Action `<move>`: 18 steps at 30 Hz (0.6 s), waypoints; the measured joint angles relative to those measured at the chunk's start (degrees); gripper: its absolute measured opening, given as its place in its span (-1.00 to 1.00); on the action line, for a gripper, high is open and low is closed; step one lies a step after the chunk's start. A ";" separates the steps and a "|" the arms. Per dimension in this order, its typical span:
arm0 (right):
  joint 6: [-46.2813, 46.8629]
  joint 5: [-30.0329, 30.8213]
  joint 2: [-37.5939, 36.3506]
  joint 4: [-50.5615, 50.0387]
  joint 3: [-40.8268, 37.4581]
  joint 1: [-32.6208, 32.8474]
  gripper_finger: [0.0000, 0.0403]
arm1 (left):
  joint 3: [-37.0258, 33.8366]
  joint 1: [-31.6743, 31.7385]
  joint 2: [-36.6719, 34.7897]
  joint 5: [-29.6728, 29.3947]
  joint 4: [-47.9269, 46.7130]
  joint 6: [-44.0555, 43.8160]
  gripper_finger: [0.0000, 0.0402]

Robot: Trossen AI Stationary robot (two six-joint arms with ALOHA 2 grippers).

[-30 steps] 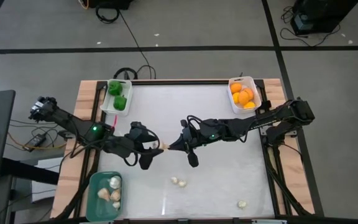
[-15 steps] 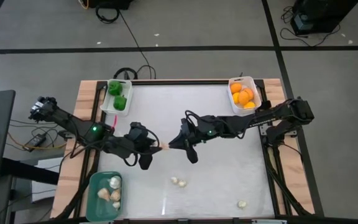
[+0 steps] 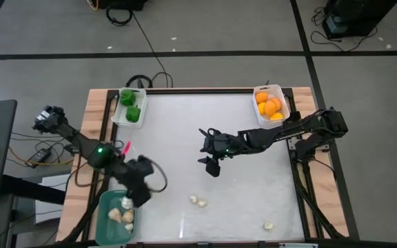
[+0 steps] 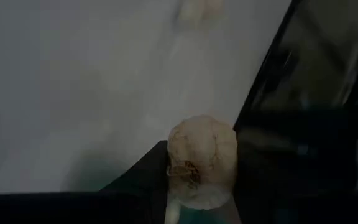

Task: Sort produce into baskets
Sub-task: Put the white garlic into the green bin

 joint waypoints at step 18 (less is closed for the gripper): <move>18.12 -2.97 0.02 21.24 -15.67 5.10 0.19 | -15.59 -17.45 0.04 12.30 2.78 -22.42 -0.25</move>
